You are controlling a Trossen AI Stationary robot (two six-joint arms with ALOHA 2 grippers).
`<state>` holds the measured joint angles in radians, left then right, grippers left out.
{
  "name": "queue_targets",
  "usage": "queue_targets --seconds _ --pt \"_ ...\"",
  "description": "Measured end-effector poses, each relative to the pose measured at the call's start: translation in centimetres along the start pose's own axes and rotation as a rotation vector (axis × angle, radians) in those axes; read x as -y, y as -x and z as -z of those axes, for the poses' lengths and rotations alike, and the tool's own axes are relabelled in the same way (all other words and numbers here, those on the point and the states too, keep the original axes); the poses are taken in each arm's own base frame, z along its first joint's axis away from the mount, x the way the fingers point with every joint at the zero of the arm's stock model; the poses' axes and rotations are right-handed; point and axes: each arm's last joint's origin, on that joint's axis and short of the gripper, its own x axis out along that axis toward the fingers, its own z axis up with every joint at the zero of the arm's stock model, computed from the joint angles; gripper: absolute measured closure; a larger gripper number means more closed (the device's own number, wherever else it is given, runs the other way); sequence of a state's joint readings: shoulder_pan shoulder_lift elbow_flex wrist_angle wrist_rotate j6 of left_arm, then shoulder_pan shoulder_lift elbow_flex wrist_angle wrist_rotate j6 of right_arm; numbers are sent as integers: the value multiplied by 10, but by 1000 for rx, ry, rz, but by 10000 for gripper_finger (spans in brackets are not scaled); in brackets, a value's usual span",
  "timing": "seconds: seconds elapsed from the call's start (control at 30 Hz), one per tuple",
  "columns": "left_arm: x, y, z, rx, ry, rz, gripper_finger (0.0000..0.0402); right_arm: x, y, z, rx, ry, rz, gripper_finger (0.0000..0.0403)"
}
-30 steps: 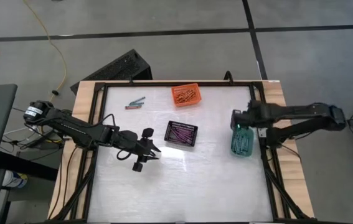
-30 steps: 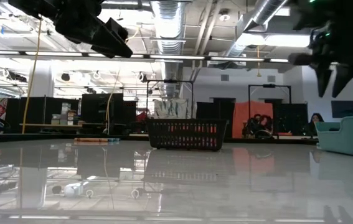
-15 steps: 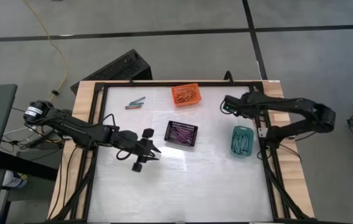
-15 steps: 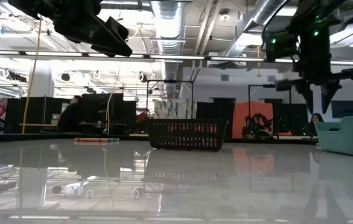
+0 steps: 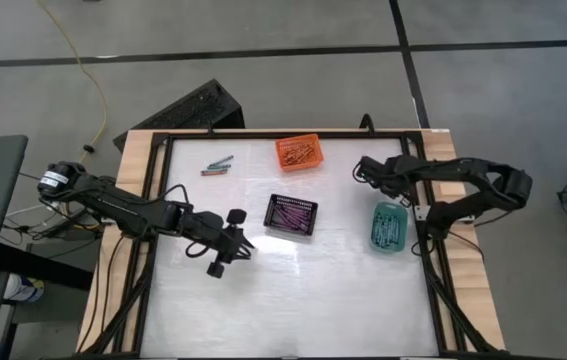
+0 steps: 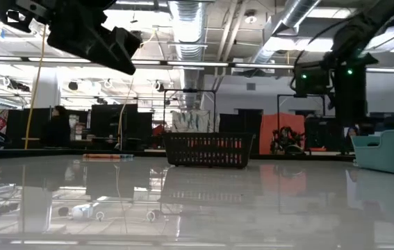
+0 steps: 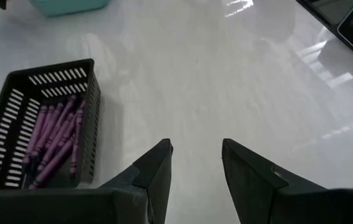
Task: Sort crayons
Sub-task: Put the light blue green crayon into the green bin
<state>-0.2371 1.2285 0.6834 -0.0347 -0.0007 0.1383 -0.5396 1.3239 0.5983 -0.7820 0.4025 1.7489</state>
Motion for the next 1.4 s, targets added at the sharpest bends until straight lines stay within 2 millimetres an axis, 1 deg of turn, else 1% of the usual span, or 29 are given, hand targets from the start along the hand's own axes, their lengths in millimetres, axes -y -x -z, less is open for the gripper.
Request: queue_targets --seconds 0.17,0.3,0.5,0.63,0.73,0.87,1.07,1.27,1.4 --pt "1 0 1 -11 -16 20 270 11 -6 -1 17 -119 -27 294" --pt "1 0 1 -7 -32 47 270 20 -6 -5 55 -139 34 286" --pt "2 0 1 -4 -53 50 270 24 -3 -8 87 -163 41 245" --pt "2 0 1 -4 -56 51 270 24 -5 -13 95 -198 64 214" --pt "2 0 1 -4 -49 52 270 23 -7 -18 97 -209 69 201" --pt "3 0 1 -4 -46 57 270 21 -8 -23 97 -223 47 199" --pt "3 0 1 -4 -42 57 270 22 -9 -35 129 -246 54 207" --pt "2 0 1 -5 -83 44 270 23 -12 -45 138 -185 83 211" --pt "-3 0 1 -16 -109 -42 270 23 -14 -49 153 -130 93 211"
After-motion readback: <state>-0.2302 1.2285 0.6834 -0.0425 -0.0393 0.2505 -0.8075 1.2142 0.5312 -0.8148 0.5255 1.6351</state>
